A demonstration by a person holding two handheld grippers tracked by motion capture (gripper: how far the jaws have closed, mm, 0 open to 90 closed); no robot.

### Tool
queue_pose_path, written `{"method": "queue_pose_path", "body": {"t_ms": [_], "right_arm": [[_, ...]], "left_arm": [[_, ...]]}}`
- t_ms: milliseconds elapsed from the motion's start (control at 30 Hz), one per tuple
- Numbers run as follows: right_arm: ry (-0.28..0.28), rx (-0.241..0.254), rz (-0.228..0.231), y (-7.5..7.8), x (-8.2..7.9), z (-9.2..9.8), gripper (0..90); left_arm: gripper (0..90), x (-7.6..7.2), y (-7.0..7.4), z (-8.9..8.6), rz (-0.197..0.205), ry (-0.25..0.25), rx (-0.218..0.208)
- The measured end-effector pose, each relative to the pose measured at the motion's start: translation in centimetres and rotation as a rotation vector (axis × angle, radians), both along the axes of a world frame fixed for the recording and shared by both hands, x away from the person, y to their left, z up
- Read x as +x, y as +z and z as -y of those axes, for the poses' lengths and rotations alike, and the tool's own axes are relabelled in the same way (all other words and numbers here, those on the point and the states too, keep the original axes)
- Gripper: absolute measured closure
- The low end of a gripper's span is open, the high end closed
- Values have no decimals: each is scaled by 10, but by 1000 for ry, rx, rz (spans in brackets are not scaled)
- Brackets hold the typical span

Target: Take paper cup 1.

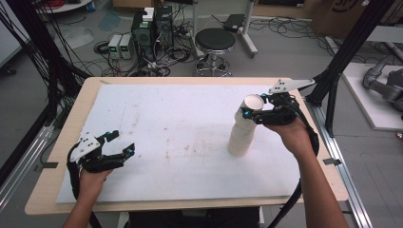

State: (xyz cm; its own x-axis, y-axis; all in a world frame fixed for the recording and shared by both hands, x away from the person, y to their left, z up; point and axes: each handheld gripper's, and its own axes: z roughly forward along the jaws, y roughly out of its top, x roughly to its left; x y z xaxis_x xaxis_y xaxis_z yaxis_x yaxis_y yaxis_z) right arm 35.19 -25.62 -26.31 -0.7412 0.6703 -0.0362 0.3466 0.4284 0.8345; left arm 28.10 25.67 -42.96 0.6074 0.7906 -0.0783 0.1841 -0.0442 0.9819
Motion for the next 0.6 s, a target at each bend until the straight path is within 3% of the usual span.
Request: {"method": "queue_pose_path", "body": {"t_ms": [300, 600], "right_arm": [[-4, 43, 72, 31, -14, 9, 342], [29, 67, 102, 41, -29, 11, 343]], "left_arm": [[179, 0, 0, -1, 1, -2, -4], [179, 2, -1, 0, 3, -16, -16]]}}
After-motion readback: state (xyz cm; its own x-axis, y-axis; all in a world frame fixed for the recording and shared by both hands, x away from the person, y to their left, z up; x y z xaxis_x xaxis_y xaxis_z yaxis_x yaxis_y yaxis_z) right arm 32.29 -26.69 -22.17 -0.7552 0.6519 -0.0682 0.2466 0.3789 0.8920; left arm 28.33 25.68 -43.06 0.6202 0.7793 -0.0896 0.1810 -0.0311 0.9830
